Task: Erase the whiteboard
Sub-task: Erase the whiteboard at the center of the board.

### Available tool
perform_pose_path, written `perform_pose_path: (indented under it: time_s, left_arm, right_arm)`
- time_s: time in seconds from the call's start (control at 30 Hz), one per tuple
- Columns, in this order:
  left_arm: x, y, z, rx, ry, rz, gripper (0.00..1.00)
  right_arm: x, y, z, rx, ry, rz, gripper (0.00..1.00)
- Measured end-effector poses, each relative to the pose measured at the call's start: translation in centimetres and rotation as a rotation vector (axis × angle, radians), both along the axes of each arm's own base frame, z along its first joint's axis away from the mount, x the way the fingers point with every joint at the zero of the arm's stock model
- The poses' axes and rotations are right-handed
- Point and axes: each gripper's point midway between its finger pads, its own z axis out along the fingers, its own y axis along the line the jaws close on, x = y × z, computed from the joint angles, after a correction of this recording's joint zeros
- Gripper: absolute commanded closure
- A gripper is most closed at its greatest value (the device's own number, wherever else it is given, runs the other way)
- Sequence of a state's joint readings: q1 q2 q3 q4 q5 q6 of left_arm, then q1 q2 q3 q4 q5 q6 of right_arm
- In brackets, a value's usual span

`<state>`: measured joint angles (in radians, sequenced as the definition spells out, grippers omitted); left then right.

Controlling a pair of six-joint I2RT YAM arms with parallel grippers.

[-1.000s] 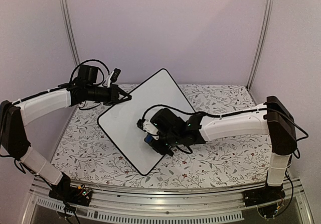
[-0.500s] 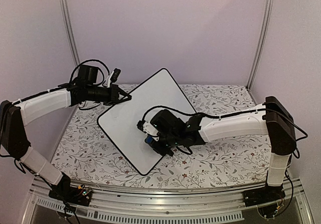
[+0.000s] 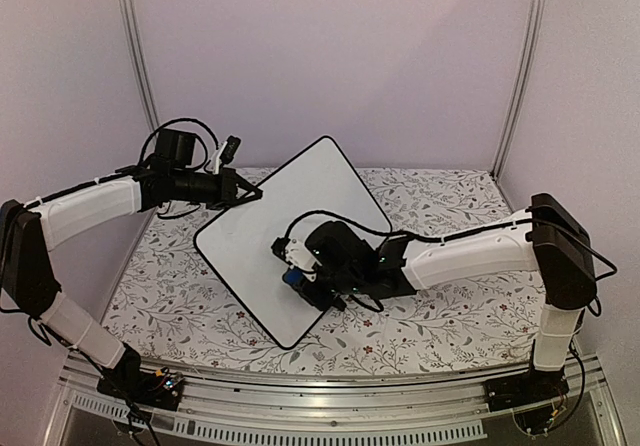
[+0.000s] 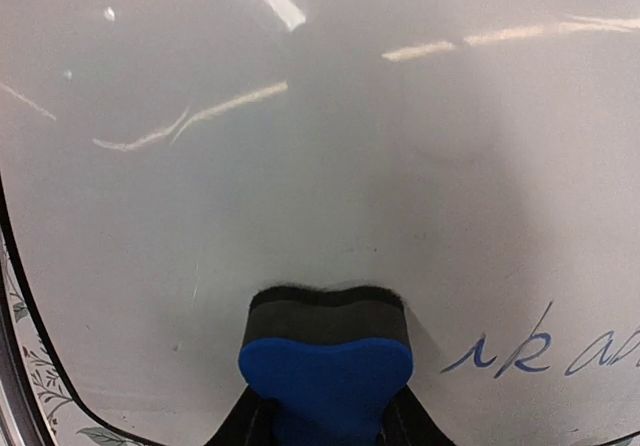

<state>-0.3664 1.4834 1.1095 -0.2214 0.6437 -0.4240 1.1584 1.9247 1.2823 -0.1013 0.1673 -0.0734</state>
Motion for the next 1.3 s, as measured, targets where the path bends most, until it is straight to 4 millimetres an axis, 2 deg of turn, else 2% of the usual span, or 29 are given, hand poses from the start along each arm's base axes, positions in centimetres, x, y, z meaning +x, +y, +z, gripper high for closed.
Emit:
perform_pose_path:
  time_s: [0.1,0.2,0.3,0.4,0.53,0.6,0.73,0.87,1.1,1.3]
  left_arm:
    - [0.0,0.0,0.0,0.0,0.0,0.0,1.0]
    - [0.0,0.0,0.0,0.0,0.0,0.0,1.0]
    - [0.0,0.0,0.0,0.0,0.0,0.0,1.0]
    - [0.0,0.0,0.0,0.0,0.0,0.0,1.0]
    - [0.0,0.0,0.0,0.0,0.0,0.0,1.0]
    - [0.0,0.0,0.0,0.0,0.0,0.0,1.0]
    - [0.0,0.0,0.0,0.0,0.001,0.001,1.0]
    - [0.0,0.0,0.0,0.0,0.0,0.001,1.0]
    - [0.0,0.0,0.0,0.0,0.0,0.001,1.0]
    - [0.0,0.0,0.0,0.0,0.0,0.001,1.0]
  right_arm:
    - [0.6,1.4,1.8,0.058,-0.043,0.016,0.69]
    - [1.5,3.4,4.9,0.144,-0.107,0.03,0.69]
    - [2.2,4.7,7.4,0.207,-0.16,0.036,0.69]
    - [2.5,5.1,8.6,0.237,-0.19,0.038,0.69]
    - [2.9,4.7,8.1,0.236,-0.198,0.031,0.69]
    - [3.1,3.9,6.7,0.216,-0.187,0.022,0.69]
    - [3.0,1.2,3.5,0.164,-0.149,-0.005,0.69]
    - [3.1,-0.8,1.6,0.132,-0.12,-0.033,0.69]
    - [4.1,-1.1,2.2,0.148,-0.126,-0.055,0.69]
    - [7.4,-0.6,5.9,0.215,-0.2,-0.096,0.69]
